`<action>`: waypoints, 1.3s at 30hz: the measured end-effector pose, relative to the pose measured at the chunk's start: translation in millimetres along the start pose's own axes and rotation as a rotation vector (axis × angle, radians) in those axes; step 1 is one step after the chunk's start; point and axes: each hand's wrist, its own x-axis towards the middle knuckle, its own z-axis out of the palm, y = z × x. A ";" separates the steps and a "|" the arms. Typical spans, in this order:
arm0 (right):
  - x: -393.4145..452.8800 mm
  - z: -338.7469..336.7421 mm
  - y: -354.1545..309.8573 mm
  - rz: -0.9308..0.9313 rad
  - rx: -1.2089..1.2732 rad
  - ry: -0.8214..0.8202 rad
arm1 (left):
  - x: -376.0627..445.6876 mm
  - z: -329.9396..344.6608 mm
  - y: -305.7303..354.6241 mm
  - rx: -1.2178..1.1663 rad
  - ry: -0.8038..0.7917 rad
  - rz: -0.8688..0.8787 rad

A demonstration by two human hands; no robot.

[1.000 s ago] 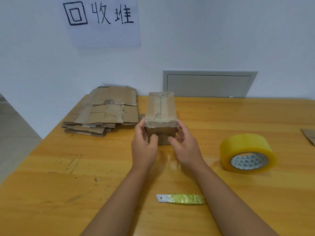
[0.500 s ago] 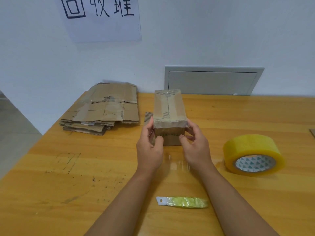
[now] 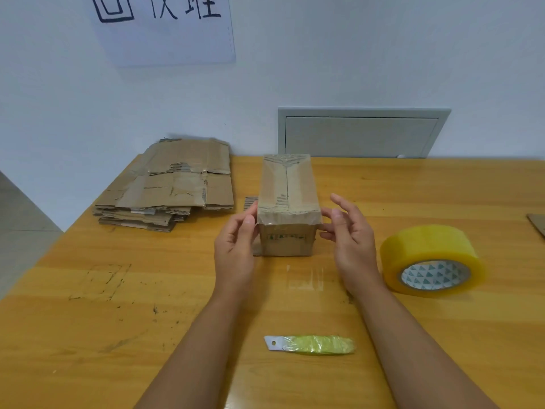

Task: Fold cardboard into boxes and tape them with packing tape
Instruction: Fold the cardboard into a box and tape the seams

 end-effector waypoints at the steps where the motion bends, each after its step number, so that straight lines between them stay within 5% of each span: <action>1: 0.1 -0.8 0.5 -0.015 -0.013 0.005 | 1.2 -1.0 -0.8 0.035 -0.004 0.008; 39: -3.5 4.9 6.5 -0.179 -0.297 -0.010 | 0.8 0.2 -3.5 0.195 -0.031 0.144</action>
